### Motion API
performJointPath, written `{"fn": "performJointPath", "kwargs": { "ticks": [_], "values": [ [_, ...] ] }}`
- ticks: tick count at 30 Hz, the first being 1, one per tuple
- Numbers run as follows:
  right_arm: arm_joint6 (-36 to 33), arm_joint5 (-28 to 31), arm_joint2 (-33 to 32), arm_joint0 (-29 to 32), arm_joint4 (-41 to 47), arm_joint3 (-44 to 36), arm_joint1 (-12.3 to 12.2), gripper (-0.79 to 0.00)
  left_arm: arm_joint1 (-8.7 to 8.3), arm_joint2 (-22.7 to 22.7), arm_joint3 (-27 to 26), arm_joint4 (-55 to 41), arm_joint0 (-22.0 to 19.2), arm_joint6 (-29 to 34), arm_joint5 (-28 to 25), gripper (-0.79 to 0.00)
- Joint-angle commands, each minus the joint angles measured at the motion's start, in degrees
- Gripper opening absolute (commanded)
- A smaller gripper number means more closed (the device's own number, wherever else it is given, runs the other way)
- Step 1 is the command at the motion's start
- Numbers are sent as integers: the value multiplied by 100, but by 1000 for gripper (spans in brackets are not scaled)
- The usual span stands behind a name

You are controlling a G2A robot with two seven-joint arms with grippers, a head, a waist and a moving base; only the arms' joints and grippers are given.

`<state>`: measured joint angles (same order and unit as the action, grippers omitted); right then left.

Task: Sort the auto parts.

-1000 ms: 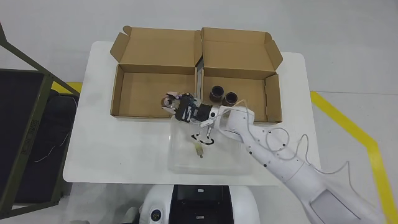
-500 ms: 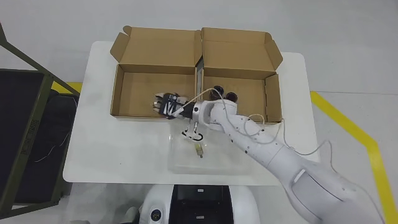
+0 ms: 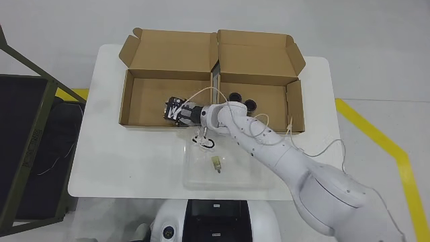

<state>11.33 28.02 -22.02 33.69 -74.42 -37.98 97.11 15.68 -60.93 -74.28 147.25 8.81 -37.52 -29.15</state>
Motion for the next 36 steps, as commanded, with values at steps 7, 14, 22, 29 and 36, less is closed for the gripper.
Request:
{"fn": "performJointPath", "kwargs": {
  "ticks": [7, 14, 22, 29, 36],
  "values": [
    [105, 53, 26, -174, -53, 462, 273, -459, 0, 0, 0, 0, 0, 0, 0, 0],
    [202, 84, -7, -306, -133, 737, 423, -277, 0, 0, 0, 0, 0, 0, 0, 0],
    [591, 36, -139, -433, -266, 757, 459, -289, 0, 0, 0, 0, 0, 0, 0, 0],
    [718, 86, -328, -480, -502, 238, 319, -234, 0, 0, 0, 0, 0, 0, 0, 0],
    [277, 235, -662, -271, -781, -796, 10, -135, 0, 0, 0, 0, 0, 0, 0, 0]
  ]
}}
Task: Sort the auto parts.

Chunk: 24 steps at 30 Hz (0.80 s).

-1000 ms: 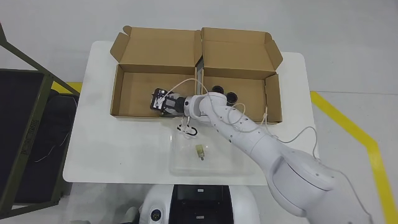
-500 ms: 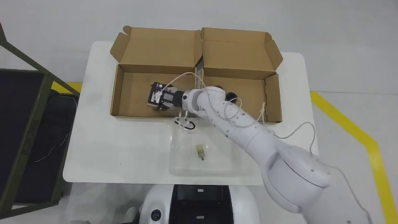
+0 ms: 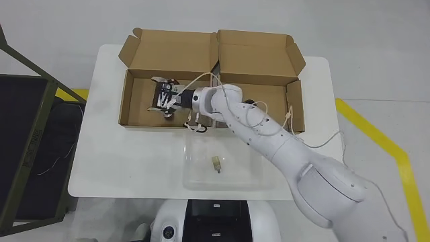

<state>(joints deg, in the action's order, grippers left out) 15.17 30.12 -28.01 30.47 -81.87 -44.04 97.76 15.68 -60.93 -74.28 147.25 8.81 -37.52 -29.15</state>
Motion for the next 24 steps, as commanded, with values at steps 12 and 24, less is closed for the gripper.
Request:
{"fn": "performJointPath", "kwargs": {
  "ticks": [12, 24],
  "values": [
    [-1479, 539, -1168, 1390, -591, -2696, -876, 0, 0, 0, 0, 0, 0, 0, 0, 0],
    [-2327, 1675, -2298, 3098, -920, -4836, -1518, 0, 0, 0, 0, 0, 0, 0, 0, 0]
  ]
}}
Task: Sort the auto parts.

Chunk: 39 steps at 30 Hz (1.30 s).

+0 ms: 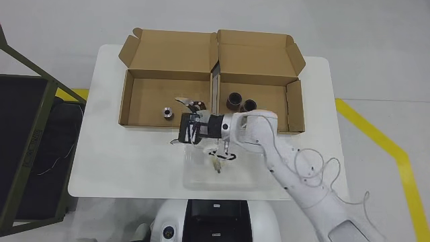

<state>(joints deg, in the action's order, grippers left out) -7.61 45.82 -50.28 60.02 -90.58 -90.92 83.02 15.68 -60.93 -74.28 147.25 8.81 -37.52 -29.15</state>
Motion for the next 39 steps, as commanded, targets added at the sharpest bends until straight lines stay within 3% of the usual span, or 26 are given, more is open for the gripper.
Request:
{"fn": "performJointPath", "kwargs": {
  "ticks": [1, 10, 18, 22, 30, 39],
  "values": [
    [-100, 190, -139, 268, -80, -282, -86, 0, 0, 0, 0, 0, 0, 0, 0, 0],
    [-772, 959, -849, 1224, -280, -1294, -425, 0, 0, 0, 0, 0, 0, 0, 0, 0],
    [-1369, 1089, -1249, 1846, -328, -1776, -611, 0, 0, 0, 0, 0, 0, 0, 0, 0],
    [-1806, 912, -1230, 2073, -303, -1944, -649, -15, 0, 0, 0, 0, 0, 0, 0, 0],
    [-2602, 239, -1118, 2436, -43, -2158, -678, -123, 0, 0, 0, 0, 0, 0, 0, 0],
    [-3109, -93, -851, 2432, 356, -1955, -685, -132, 0, 0, 0, 0, 0, 0, 0, 0]
  ]
}}
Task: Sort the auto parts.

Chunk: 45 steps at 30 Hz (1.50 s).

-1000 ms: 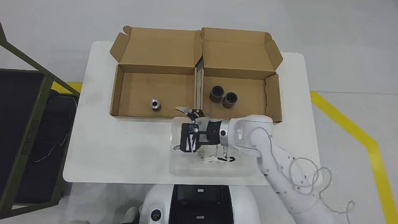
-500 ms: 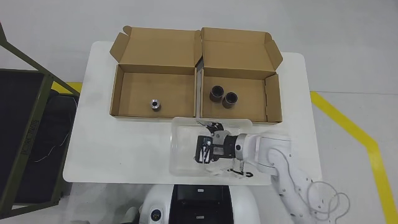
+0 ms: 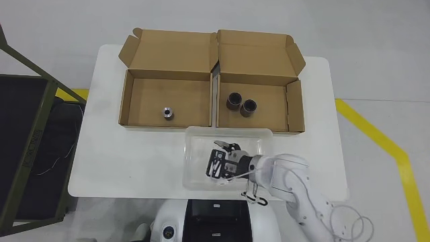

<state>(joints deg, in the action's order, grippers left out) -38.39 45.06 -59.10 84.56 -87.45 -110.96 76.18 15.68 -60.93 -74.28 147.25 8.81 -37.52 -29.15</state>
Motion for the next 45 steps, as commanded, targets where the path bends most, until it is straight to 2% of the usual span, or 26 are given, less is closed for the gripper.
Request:
{"fn": "performJointPath", "kwargs": {
  "ticks": [1, 6, 14, 16, 36, 38, 43, 45],
  "values": [
    [-59, -41, 59, -47, 72, 98, -1, -135, 0, 0, 0, 0, 0, 0, 0, 0],
    [-81, -210, 139, -193, 147, 422, -5, -182, 0, 0, 0, 0, 0, 0, 0, 0],
    [-93, -447, 244, -332, 68, 759, -29, -314, 0, 0, 0, 0, 0, 0, 0, 0],
    [-91, -483, 262, -342, 62, 811, -37, -326, 0, 0, 0, 0, 0, 0, 0, 0],
    [237, -702, 667, -634, 77, 1424, -55, -345, 0, 0, 0, 0, 0, 0, 0, 0],
    [244, -711, 696, -662, 81, 1459, -58, -409, 0, 0, 0, 0, 0, 0, 0, 0],
    [222, -685, 725, -716, 100, 1464, -75, -650, 0, 0, 0, 0, 0, 0, 0, 0],
    [190, -592, 732, -747, 53, 1418, -92, -717, 0, 0, 0, 0, 0, 0, 0, 0]
  ]
}}
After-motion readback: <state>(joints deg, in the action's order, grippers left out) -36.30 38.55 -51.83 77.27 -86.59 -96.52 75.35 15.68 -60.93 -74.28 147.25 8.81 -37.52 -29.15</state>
